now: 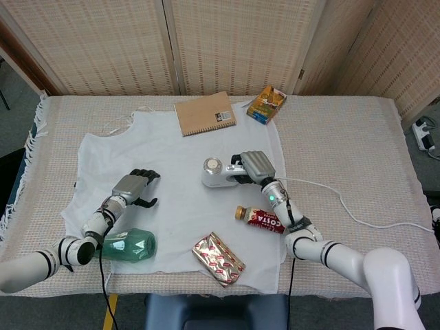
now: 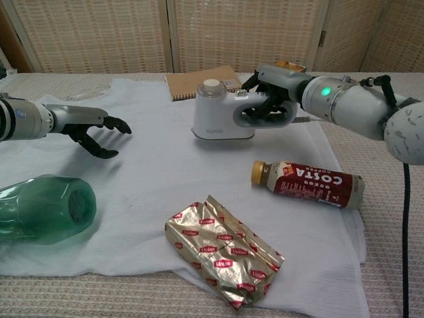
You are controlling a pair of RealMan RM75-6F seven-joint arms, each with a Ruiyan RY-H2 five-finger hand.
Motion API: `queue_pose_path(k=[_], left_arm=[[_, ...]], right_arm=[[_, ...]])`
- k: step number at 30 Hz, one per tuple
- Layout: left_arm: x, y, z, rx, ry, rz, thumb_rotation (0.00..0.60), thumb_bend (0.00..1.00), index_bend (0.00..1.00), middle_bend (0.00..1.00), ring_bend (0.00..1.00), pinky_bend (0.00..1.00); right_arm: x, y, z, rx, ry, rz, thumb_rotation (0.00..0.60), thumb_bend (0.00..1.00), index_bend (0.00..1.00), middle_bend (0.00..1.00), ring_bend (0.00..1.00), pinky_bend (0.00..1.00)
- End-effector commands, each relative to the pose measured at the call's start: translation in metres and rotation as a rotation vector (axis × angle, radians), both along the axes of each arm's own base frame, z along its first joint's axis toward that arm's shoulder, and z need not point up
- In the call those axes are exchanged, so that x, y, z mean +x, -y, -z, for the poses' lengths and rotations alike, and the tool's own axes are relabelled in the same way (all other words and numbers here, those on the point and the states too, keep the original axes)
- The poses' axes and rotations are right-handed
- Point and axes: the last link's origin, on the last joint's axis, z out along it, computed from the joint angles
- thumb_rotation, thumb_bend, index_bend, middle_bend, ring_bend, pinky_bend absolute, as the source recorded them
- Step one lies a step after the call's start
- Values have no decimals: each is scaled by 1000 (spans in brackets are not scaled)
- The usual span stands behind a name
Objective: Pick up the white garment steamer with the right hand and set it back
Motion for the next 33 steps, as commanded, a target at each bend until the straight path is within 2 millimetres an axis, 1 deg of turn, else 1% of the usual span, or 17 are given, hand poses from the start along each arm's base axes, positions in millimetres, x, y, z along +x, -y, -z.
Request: queue_pose_path(k=[1, 4, 8, 16, 19, 25, 29, 33], left_arm=[[-2, 0, 5, -6, -13, -7, 389, 437, 81, 93, 0, 0], [-5, 1, 7, -11, -18, -16, 389, 436, 65, 87, 0, 0], [-7, 3, 10, -20, -29, -13, 391, 435, 73, 86, 0, 0], [-5, 6, 10, -21, -33, 8, 385, 435, 91, 86, 0, 0], [-4, 6, 9, -17, -32, 13, 387, 436, 92, 86, 0, 0], [-2, 7, 7, -6, -26, 23, 391, 437, 92, 86, 0, 0], [-2, 7, 5, 1, -18, 22, 389, 436, 92, 86, 0, 0], [-2, 8, 4, 5, -14, 24, 390, 437, 92, 86, 0, 0]], right_arm=[[7, -1, 16, 21, -9, -15, 600, 968, 762, 811, 792, 870], [6, -1, 22, 22, -29, -26, 600, 968, 762, 811, 792, 870], [0, 0, 25, 20, -55, -28, 600, 969, 763, 810, 792, 870], [-27, 6, 17, -15, -140, -9, 600, 970, 763, 810, 793, 870], [-40, 8, 10, -35, -156, 15, 600, 968, 763, 811, 793, 870], [-66, 14, -12, -83, -198, 52, 600, 968, 762, 811, 792, 870], [-82, 17, -31, -122, -204, 82, 600, 970, 762, 811, 794, 870], [-93, 19, -50, -160, -210, 102, 600, 969, 763, 811, 793, 870]])
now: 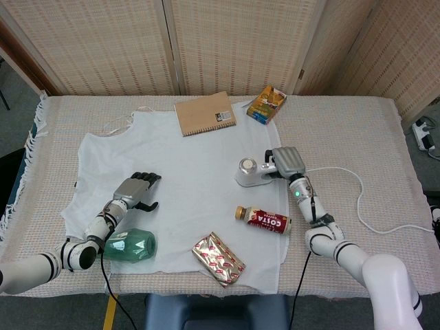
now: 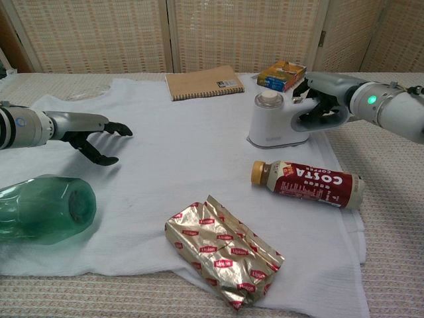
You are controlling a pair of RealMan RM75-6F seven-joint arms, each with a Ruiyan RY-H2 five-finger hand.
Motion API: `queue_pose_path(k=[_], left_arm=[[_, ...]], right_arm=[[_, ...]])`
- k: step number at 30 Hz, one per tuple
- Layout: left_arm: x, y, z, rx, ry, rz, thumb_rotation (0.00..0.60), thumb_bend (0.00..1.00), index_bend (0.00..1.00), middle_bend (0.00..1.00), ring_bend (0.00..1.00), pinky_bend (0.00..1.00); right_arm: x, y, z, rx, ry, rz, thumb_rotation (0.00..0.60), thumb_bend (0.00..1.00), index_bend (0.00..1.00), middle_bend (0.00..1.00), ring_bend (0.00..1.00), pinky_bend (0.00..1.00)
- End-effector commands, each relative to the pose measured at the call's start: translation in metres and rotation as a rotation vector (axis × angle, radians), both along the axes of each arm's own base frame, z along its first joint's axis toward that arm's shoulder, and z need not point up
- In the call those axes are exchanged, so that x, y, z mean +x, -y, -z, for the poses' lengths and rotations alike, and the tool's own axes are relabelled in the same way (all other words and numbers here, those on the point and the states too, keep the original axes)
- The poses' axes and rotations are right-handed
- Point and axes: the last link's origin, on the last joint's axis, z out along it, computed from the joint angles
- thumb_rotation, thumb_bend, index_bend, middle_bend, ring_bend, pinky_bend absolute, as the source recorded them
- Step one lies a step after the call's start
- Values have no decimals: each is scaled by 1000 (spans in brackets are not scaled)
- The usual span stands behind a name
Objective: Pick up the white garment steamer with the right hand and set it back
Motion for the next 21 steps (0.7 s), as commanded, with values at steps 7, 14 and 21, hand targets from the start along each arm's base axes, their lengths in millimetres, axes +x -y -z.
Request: queue_pose_path(k=[7, 14, 21], left_arm=[[2, 0, -3, 18, 11, 16, 390, 435, 93, 86, 0, 0], [4, 1, -4, 19, 13, 27, 390, 436, 102, 84, 0, 0], [4, 1, -5, 20, 11, 28, 395, 436, 105, 84, 0, 0]], right_arm=[[28, -5, -17, -34, 160, -67, 600, 969, 763, 816, 799, 870], [76, -8, 26, 42, 154, -148, 600, 969, 763, 817, 800, 870], [94, -6, 59, 57, 96, -156, 600, 969, 763, 818, 801, 870]])
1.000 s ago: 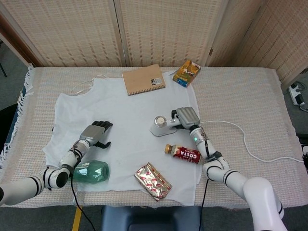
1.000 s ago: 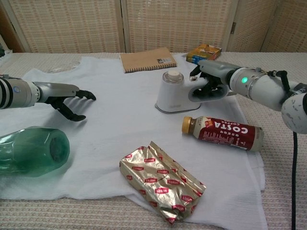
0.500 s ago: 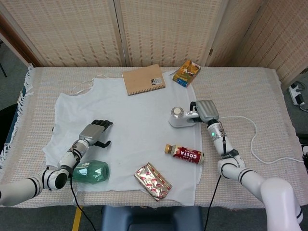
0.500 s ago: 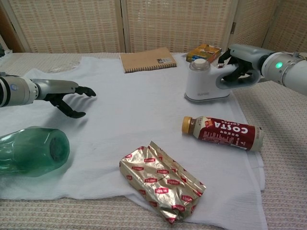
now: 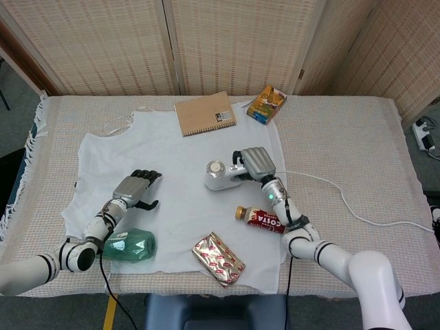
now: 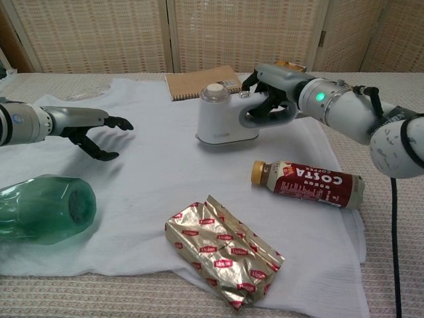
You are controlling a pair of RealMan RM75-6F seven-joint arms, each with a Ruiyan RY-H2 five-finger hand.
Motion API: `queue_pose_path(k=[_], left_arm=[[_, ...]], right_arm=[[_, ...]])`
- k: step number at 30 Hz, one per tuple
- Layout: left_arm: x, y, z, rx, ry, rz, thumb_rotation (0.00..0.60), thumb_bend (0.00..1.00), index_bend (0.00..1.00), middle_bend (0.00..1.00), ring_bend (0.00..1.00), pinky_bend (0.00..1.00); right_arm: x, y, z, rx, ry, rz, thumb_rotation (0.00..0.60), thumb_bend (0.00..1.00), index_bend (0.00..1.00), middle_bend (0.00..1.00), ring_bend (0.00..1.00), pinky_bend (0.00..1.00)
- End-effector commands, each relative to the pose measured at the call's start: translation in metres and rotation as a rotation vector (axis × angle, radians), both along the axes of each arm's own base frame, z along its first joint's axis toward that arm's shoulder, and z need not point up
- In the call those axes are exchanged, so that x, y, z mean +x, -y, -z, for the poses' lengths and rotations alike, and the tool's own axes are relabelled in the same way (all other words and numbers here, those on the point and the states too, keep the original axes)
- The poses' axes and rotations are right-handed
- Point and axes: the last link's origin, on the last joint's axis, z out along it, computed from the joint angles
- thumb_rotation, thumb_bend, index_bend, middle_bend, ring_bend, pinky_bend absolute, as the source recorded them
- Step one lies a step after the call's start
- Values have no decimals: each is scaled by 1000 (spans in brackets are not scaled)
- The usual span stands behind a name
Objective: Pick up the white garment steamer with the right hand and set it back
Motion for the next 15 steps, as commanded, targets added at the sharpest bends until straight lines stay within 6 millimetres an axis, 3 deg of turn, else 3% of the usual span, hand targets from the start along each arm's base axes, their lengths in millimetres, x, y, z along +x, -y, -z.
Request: queue_pose_path(k=[1, 5, 15], left_arm=[[0, 0, 0, 0, -1, 1, 398, 437, 105, 84, 0, 0], [-1, 1, 0, -1, 3, -4, 390, 435, 106, 84, 0, 0], [-2, 1, 3, -5, 8, -7, 385, 436, 109, 81, 0, 0]], right_arm=[[9, 2, 16, 0, -44, -12, 600, 969, 763, 819, 801, 870], [2, 6, 16, -24, -95, -13, 600, 968, 764, 821, 803, 870], [-44, 17, -6, -85, -188, 76, 600, 968, 766, 822, 803, 870]])
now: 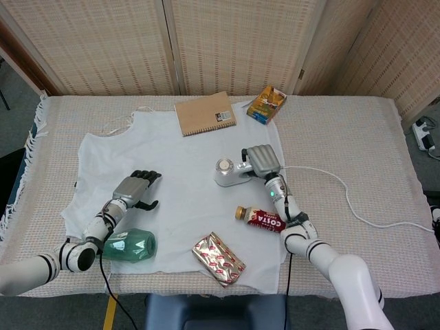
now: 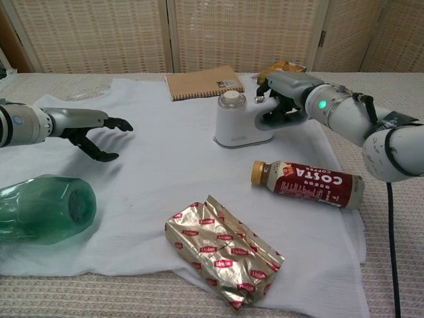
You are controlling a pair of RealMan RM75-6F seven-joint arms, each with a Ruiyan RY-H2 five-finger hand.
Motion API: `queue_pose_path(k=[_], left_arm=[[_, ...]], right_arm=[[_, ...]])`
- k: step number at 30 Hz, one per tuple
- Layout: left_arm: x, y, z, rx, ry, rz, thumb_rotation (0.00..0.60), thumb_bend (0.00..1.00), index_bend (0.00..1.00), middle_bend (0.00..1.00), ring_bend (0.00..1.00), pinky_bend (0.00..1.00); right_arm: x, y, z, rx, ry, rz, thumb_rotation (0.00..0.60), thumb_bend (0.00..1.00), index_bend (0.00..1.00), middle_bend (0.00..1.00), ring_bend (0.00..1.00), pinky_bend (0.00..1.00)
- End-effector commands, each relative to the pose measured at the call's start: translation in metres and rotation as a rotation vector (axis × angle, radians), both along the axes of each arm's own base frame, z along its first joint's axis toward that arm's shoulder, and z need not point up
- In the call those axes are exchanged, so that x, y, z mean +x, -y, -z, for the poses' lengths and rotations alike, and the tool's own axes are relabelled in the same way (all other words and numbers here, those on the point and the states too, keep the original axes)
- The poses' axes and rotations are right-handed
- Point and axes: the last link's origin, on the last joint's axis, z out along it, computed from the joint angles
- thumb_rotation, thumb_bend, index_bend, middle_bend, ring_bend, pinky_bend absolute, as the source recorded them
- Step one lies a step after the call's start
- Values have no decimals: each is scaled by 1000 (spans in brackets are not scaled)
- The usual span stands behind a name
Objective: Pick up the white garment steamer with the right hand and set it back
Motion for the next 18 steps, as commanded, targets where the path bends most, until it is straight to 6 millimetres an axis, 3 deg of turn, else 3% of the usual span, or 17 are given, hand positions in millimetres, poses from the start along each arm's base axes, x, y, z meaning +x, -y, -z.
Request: queue_pose_path(k=[1, 11, 15, 18], left_arm=[[-1, 1, 1, -2, 0, 0, 385, 435, 109, 81, 0, 0], [-7, 0, 2, -5, -2, -13, 391, 435, 110, 77, 0, 0], [-7, -1, 0, 1, 2, -10, 392, 435, 109, 77, 0, 0], [-6, -1, -2, 9, 9, -6, 389, 435, 109, 77, 0, 0]], right_arm=[[-17, 2, -8, -14, -23, 37, 600, 968, 767, 822, 803, 870], [-62, 8, -49, -117, -1, 132, 600, 968, 767, 822, 803, 870], [-53, 8, -60, -136, 109, 103, 600, 968, 767, 822, 804, 870], [-36, 5, -54, -110, 154, 49, 600, 968, 767, 822, 804, 870]])
